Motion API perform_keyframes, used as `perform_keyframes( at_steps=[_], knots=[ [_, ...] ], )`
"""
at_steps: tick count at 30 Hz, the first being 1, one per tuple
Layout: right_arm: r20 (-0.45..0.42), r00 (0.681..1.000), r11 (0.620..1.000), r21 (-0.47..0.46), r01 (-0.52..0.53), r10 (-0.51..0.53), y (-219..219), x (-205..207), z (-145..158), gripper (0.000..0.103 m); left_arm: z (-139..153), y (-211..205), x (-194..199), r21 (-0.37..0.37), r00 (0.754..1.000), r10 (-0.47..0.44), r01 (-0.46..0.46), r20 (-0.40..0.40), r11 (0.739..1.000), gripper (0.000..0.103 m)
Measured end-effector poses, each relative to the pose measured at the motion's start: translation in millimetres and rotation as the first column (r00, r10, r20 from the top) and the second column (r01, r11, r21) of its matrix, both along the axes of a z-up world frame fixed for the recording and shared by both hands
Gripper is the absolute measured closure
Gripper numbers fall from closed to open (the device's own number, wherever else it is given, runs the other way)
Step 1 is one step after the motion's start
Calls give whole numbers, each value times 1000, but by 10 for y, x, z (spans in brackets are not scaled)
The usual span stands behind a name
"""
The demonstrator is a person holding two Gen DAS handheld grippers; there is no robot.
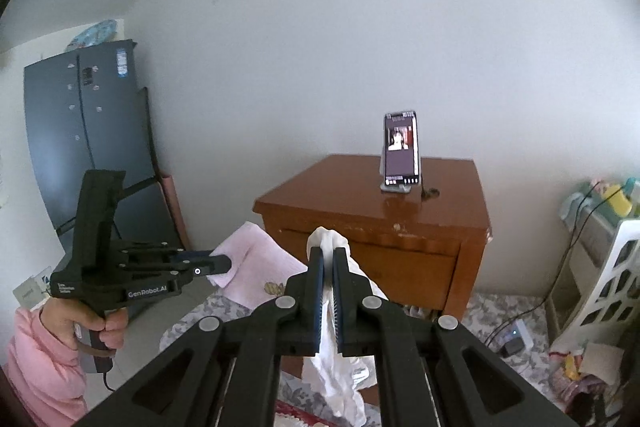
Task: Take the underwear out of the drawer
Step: 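Lift the white sock and white cloth up out of the drawer with both tools, then carry the white sock and white cloth over the pile on the red blanket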
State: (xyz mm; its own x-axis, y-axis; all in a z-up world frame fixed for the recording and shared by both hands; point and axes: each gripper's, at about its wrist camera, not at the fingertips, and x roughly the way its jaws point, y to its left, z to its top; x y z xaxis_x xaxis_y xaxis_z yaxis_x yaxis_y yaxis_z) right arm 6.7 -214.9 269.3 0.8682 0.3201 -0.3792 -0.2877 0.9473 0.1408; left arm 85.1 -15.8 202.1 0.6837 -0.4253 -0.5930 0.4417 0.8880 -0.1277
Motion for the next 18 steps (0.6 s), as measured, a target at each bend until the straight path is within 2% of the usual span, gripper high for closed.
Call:
perform_keyframes(
  at_steps=[8, 15, 18],
  knots=[
    [73, 997, 1000, -31, 1, 1, 12, -689, 258, 98, 170, -9, -737, 10, 995, -59, 59, 85, 998, 92],
    [98, 995, 998, -65, -19, 25, 65, -1149, 254, 98, 79, -7, -1269, 4, 985, -126, 126, 118, 992, 92],
    [87, 995, 997, -66, -35, 40, 79, -1299, 190, 98, -13, -34, -1547, 43, 978, -145, 140, 150, 989, 92]
  ],
)
